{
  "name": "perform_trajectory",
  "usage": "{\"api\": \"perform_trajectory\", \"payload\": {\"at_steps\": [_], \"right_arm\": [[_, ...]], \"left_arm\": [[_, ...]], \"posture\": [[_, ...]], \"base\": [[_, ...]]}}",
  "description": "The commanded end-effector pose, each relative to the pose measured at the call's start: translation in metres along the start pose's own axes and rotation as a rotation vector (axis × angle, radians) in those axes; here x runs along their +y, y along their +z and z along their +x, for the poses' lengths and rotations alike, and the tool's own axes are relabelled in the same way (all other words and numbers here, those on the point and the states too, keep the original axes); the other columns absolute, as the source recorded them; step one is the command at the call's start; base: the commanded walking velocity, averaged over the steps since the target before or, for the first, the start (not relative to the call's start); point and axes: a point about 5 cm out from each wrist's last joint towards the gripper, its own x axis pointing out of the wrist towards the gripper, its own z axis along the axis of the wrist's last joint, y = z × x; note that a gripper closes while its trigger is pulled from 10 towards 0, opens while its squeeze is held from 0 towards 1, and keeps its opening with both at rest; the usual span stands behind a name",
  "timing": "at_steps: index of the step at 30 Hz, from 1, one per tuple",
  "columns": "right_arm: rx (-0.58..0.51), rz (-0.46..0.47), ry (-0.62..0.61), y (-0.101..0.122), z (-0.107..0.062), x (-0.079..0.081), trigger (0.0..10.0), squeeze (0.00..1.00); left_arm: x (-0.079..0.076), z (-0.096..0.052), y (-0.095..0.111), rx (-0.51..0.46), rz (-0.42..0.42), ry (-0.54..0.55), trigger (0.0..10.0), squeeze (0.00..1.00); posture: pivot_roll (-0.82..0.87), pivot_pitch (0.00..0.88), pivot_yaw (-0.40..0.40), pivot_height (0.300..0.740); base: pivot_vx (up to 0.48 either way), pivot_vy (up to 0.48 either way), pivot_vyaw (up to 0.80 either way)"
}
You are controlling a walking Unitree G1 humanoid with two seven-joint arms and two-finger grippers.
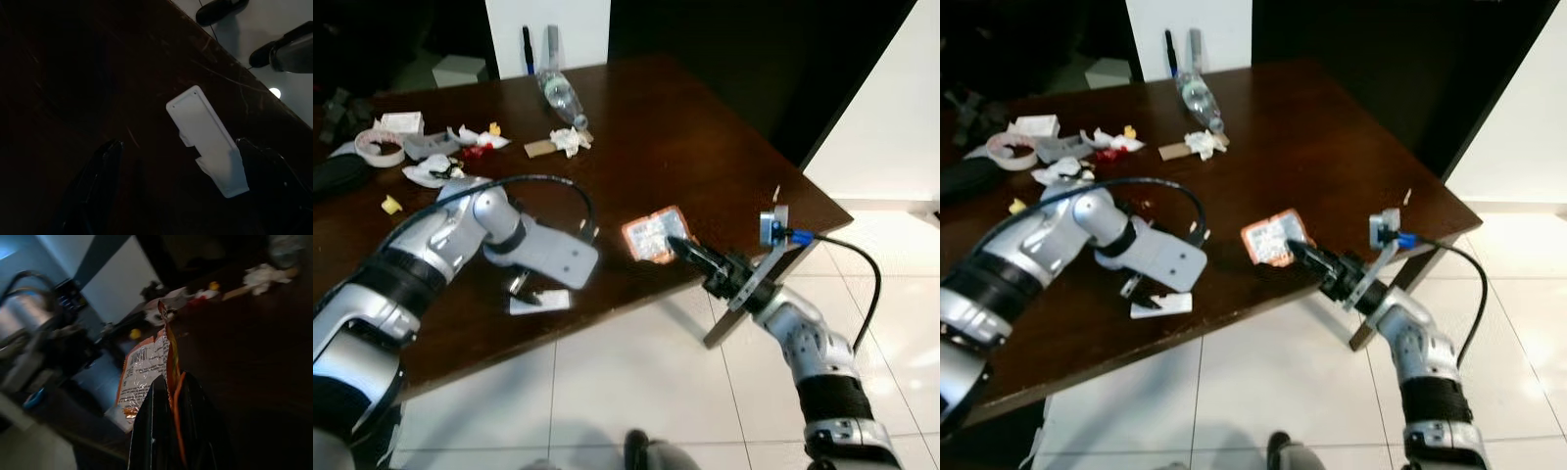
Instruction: Picking trash to rubbish bin
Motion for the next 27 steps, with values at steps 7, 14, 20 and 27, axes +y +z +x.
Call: {"api": "perform_trajectory", "payload": {"at_steps": [7, 14, 20, 27], "right_arm": [[0.102, -0.025, 0.183, -0.005, -0.017, 0.018, 10.0, 0.0], [0.157, -0.005, 0.248, -0.018, -0.015, 0.03, 10.0, 0.0], [0.17, 0.008, 0.269, -0.024, -0.011, 0.034, 10.0, 0.0], [0.185, 0.015, 0.297, -0.028, -0.009, 0.039, 10.0, 0.0]], "left_arm": [[-0.007, 0.001, -0.006, 0.034, -0.026, -0.027, 10.0, 0.0], [-0.008, 0.004, -0.006, 0.033, -0.041, -0.03, 10.0, 0.0], [-0.011, 0.01, -0.004, 0.004, -0.057, -0.047, 10.0, 0.0], [-0.013, 0.014, -0.002, 0.003, -0.056, -0.055, 10.0, 0.0]], "posture": [[0.08, 0.16, -0.017, 0.74], [0.07, 0.159, -0.015, 0.74], [0.08, 0.159, -0.016, 0.74], [0.07, 0.159, -0.015, 0.74]], "base": [[0.0, 0.0, 0.0], [0.0, 0.0, 0.0], [0.0, 0.0, 0.0], [0.0, 0.0, 0.0]]}}
